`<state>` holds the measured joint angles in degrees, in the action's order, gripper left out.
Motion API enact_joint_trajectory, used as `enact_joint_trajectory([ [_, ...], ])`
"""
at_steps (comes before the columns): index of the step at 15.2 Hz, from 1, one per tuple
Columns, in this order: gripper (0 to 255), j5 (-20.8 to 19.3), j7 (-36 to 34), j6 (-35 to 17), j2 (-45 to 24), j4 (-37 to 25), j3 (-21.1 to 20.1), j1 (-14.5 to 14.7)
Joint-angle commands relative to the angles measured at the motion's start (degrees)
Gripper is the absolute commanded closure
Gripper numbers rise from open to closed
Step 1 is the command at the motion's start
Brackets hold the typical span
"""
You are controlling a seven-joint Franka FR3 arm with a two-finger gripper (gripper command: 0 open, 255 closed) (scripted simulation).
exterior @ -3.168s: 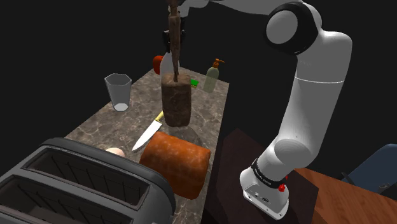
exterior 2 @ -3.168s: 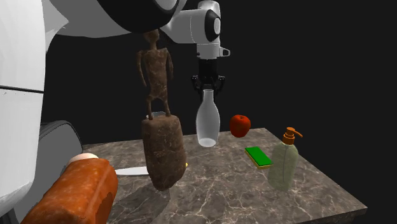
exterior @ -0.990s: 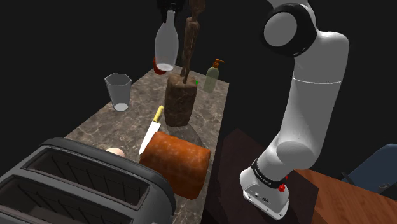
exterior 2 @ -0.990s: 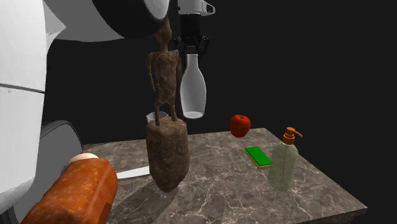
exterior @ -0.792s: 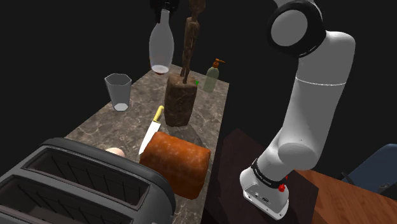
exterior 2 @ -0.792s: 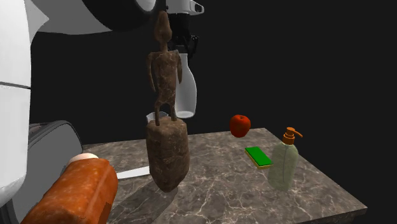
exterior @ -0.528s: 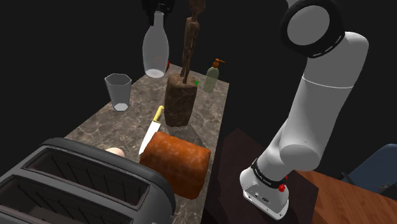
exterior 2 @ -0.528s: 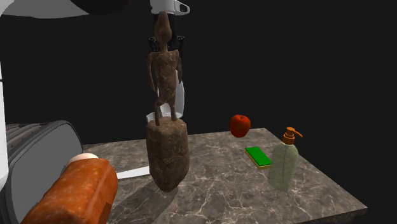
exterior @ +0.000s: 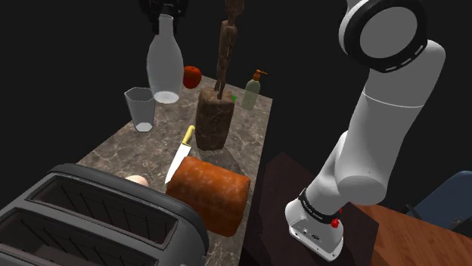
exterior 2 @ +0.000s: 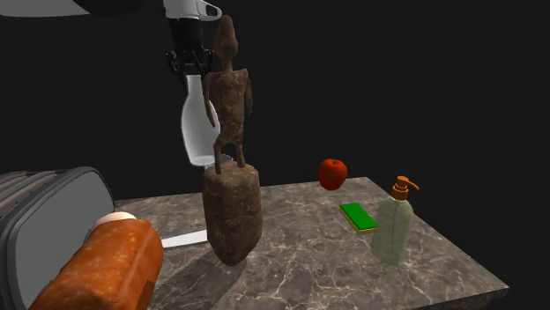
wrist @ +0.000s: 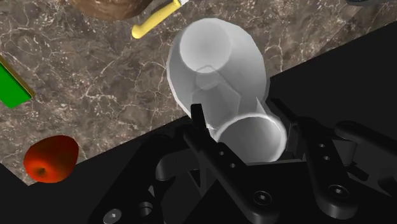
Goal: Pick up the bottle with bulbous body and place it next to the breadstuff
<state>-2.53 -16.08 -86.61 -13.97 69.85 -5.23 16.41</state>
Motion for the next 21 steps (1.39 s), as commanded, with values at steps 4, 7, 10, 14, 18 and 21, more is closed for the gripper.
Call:
enact_joint_trajectory([
  [4, 255, -0.9, -6.6, 0.4, -0.3, -0.5, -2.3, 4.3],
  [7, 255, -1.7, -10.4, 1.1, -1.6, -2.3, -3.7, 7.0],
  [10, 255, -2.6, -14.4, 2.2, -3.8, -5.4, -5.1, 10.1],
  [14, 255, -2.2, -14.5, -1.8, -2.0, 0.4, -5.0, 9.7],
  [18, 255, -2.0, -14.5, -5.6, -0.7, 5.4, -5.0, 9.4],
  [21, 255, -1.9, -14.5, -8.2, 0.0, 8.7, -4.9, 9.2],
])
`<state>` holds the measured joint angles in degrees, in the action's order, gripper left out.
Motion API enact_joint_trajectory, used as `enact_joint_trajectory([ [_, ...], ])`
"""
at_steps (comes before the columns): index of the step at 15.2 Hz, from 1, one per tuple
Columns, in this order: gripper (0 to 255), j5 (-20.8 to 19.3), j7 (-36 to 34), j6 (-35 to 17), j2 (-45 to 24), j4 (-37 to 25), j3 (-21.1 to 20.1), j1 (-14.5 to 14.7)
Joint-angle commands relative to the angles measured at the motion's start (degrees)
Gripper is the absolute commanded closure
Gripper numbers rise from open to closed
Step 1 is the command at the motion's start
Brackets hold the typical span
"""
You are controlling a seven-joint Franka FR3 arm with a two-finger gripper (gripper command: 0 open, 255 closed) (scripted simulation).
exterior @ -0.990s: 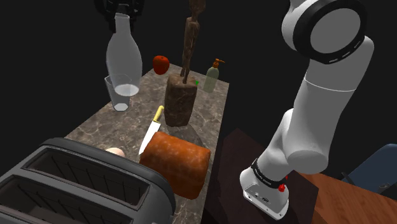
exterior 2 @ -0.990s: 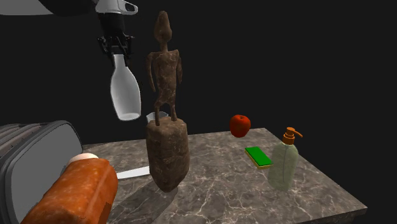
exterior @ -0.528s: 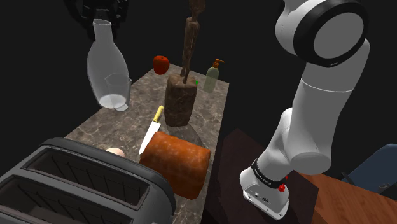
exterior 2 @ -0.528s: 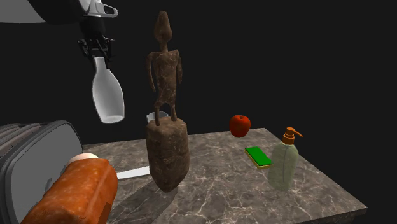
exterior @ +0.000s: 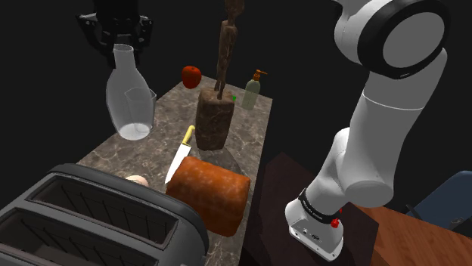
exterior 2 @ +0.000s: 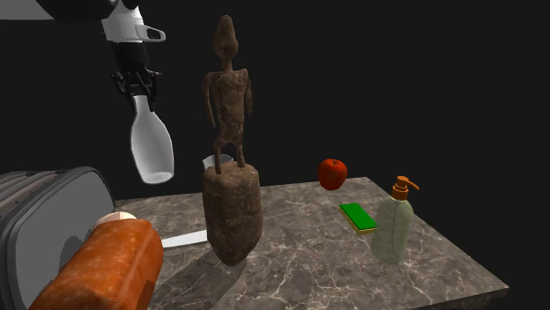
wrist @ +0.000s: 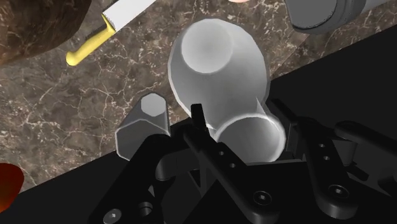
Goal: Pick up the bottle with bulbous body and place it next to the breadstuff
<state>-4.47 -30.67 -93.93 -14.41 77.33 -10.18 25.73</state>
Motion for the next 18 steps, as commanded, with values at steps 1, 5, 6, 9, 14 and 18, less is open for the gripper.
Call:
enact_joint_trajectory([
  [1, 255, 0.1, 0.0, -1.7, 0.6, 2.3, 0.0, -0.2],
  [5, 255, 0.2, 0.0, -5.1, 1.2, 6.2, 0.1, -0.3],
  [6, 255, 0.2, -0.1, -5.9, 1.3, 7.1, 0.1, -0.3],
  [9, 255, 0.2, -0.1, -8.3, 1.5, 9.7, 0.1, -0.4],
  [14, 255, 0.2, -0.3, -12.1, 1.5, 13.6, 0.2, -0.5],
  [18, 255, 0.1, -0.4, -15.1, 1.3, 16.4, 0.2, -0.6],
])
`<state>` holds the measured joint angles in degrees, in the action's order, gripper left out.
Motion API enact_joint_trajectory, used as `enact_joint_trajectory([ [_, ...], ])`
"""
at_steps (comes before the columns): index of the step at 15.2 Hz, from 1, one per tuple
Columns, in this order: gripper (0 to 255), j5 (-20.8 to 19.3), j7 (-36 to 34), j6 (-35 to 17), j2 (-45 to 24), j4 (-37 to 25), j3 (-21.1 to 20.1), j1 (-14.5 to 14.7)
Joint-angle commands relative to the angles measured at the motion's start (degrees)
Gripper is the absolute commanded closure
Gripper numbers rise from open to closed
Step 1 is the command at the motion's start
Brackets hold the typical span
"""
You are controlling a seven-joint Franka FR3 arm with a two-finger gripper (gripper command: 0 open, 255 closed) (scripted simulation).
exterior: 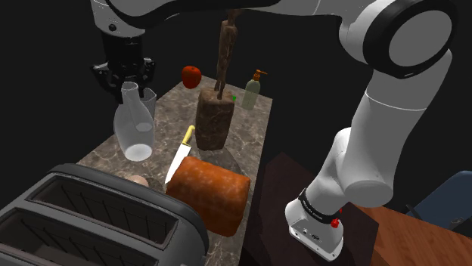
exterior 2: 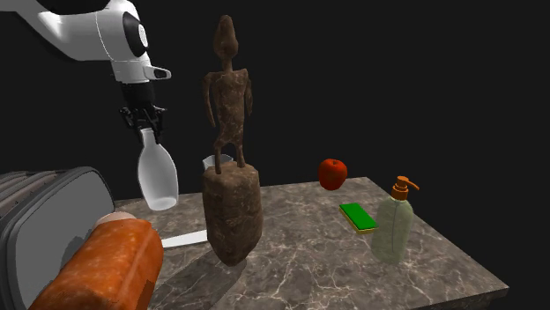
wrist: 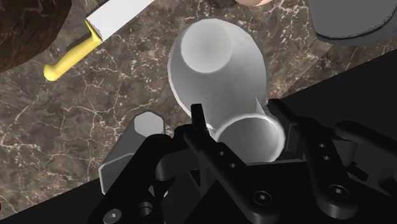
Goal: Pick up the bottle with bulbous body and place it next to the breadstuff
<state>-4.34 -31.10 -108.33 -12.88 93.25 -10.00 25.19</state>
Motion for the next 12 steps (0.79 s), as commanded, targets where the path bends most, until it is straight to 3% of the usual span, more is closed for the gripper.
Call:
enact_joint_trajectory([
  [1, 255, -0.1, 0.0, -1.5, -0.3, 1.1, 0.0, 0.0],
  [12, 255, -0.5, -0.5, -8.1, -1.7, 6.4, 0.2, 0.0],
])
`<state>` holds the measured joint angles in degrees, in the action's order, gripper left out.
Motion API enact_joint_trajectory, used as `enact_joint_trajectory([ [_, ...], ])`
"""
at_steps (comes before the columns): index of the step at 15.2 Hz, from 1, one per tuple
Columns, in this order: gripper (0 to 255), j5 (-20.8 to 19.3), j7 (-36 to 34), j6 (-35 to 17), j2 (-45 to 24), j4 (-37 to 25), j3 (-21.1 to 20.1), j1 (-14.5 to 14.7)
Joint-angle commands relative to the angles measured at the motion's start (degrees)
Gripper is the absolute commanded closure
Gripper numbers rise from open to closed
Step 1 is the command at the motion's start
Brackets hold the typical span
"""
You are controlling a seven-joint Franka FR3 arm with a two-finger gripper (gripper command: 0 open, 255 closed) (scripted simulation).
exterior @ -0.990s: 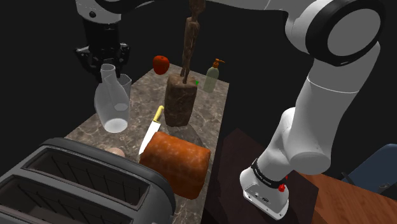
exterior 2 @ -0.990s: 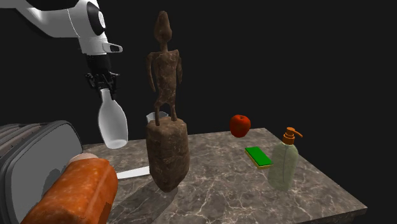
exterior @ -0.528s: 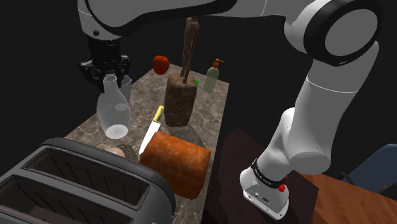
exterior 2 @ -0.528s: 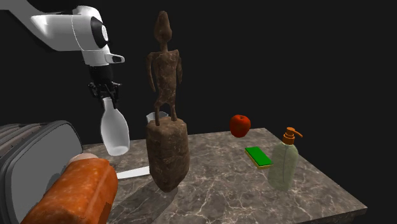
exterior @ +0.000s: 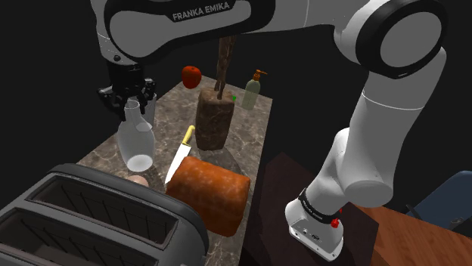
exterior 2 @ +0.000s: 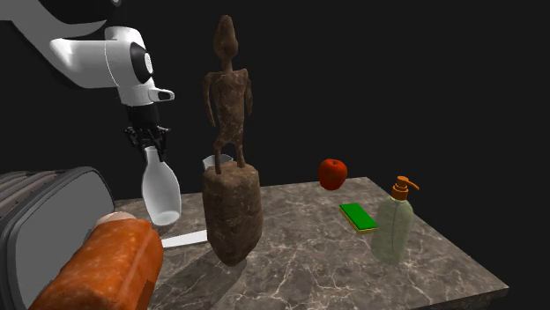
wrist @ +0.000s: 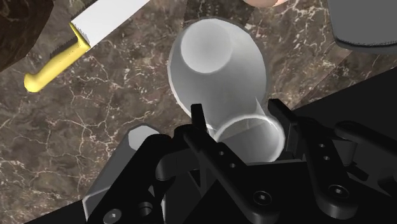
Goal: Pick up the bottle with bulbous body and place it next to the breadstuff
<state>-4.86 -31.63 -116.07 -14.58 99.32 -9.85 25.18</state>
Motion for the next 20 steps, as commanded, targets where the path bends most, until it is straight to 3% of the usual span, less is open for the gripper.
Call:
enact_joint_trajectory([
  [1, 255, 0.0, 0.0, -0.4, 0.0, 0.4, 0.0, 0.0],
  [6, 255, 0.0, 0.0, -0.4, 0.0, 0.4, 0.0, 0.0],
  [7, 0, 0.0, 0.0, -0.4, 0.0, 0.3, 0.0, 0.0],
  [12, 0, 0.0, 0.0, -0.4, 0.0, 0.3, 0.0, 0.0],
  [16, 0, 0.5, 0.4, 6.3, 1.8, -4.5, -0.2, 0.0],
  [20, 0, 0.5, 0.4, 6.3, 1.8, -4.5, -0.2, 0.0],
])
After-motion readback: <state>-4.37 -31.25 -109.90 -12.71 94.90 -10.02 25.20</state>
